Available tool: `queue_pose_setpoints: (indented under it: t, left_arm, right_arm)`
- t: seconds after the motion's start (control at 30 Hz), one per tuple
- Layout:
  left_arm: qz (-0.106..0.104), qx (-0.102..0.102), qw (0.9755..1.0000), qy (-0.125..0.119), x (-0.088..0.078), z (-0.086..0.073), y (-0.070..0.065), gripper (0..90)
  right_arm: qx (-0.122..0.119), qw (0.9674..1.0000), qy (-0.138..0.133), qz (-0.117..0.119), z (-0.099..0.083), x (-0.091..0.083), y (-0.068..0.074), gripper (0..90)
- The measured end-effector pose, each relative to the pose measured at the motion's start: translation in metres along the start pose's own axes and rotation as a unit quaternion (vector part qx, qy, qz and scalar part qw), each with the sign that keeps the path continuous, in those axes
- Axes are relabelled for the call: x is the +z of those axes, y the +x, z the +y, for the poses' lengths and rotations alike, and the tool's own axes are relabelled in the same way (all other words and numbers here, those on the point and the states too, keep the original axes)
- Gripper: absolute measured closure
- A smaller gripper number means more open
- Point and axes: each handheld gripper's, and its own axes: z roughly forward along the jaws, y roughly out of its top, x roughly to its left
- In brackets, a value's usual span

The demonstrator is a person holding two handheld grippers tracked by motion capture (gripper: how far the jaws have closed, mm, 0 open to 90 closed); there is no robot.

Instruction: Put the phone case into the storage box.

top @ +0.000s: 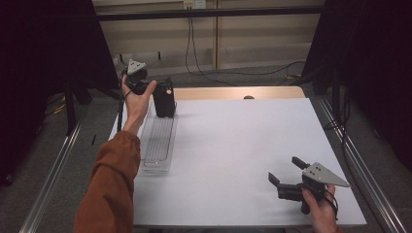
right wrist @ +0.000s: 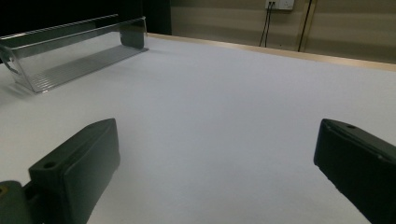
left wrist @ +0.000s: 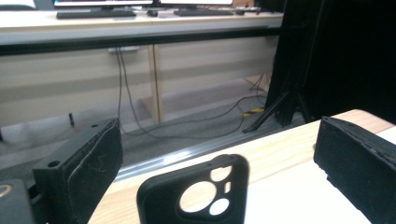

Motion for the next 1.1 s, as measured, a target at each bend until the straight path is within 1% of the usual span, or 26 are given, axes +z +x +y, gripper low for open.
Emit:
queue_pose_setpoints:
  t: [0.03,0.07,0.17,0.2,0.3,0.37,0.43,0.5,0.57,0.67,0.73,0.8,0.87,1.03,1.1]
  left_arm:
    - [-0.004,-0.005,0.9999,-0.008,-0.002,0.001,0.000,1.7]
    - [-0.001,-0.007,0.9999,-0.010,-0.004,0.001,-0.001,1.7]
    - [-0.004,-0.008,0.9998,-0.019,-0.010,0.003,-0.003,1.7]
    - [-0.005,-0.003,0.9998,-0.019,-0.011,0.004,-0.003,1.8]
    - [-0.014,0.000,0.9997,-0.018,-0.014,0.004,-0.006,1.8]
    - [-0.016,0.005,0.9997,-0.019,-0.017,0.003,-0.009,2.2]
    - [-0.024,0.006,0.9995,-0.021,-0.019,0.002,-0.011,2.2]
    - [-0.025,0.009,0.9995,-0.019,-0.021,0.001,-0.014,2.3]
    - [-0.031,0.010,0.9993,-0.020,-0.023,0.000,-0.016,2.3]
    - [-0.029,0.019,0.9992,-0.016,-0.026,-0.001,-0.019,2.4]
    - [-0.035,0.018,0.9991,-0.014,-0.028,0.000,-0.020,2.4]
    - [-0.033,0.018,0.9992,-0.015,-0.030,0.000,-0.022,2.6]
    - [-0.037,0.018,0.9990,-0.016,-0.032,0.000,-0.023,2.6]
    - [-0.042,0.023,0.9987,-0.014,-0.040,-0.005,-0.026,2.6]
    - [-0.047,0.019,0.9986,-0.013,-0.043,-0.006,-0.027,2.6]
  right_arm:
    - [-0.002,1.0000,-0.003,-0.001,0.001,-0.001,0.000,0.0]
    - [-0.001,1.0000,-0.004,-0.001,0.001,-0.001,0.000,0.0]
    - [-0.002,1.0000,-0.004,-0.002,0.001,-0.001,-0.001,0.0]
    - [-0.002,1.0000,-0.003,-0.002,0.001,-0.001,-0.001,0.0]
    - [0.001,1.0000,-0.005,-0.003,0.001,-0.001,0.000,0.0]
    - [-0.003,1.0000,-0.002,-0.002,0.000,-0.001,0.000,0.0]
    - [-0.003,1.0000,-0.002,-0.002,0.000,0.000,0.000,0.0]
    - [-0.002,1.0000,-0.003,-0.005,0.001,0.000,0.000,0.0]
    - [-0.003,1.0000,-0.003,-0.004,0.000,0.000,-0.001,0.0]
    - [-0.002,1.0000,-0.003,-0.005,0.000,0.000,0.000,0.0]
    - [-0.002,1.0000,-0.003,-0.005,0.000,0.000,0.000,0.0]
    - [-0.002,1.0000,-0.003,-0.005,0.000,0.000,-0.001,0.0]
    - [-0.002,1.0000,-0.003,-0.005,0.000,0.000,-0.001,0.0]
    - [-0.002,1.0000,-0.002,-0.004,0.000,0.000,-0.001,0.0]
    - [-0.002,1.0000,-0.003,-0.004,0.000,0.000,-0.001,0.0]
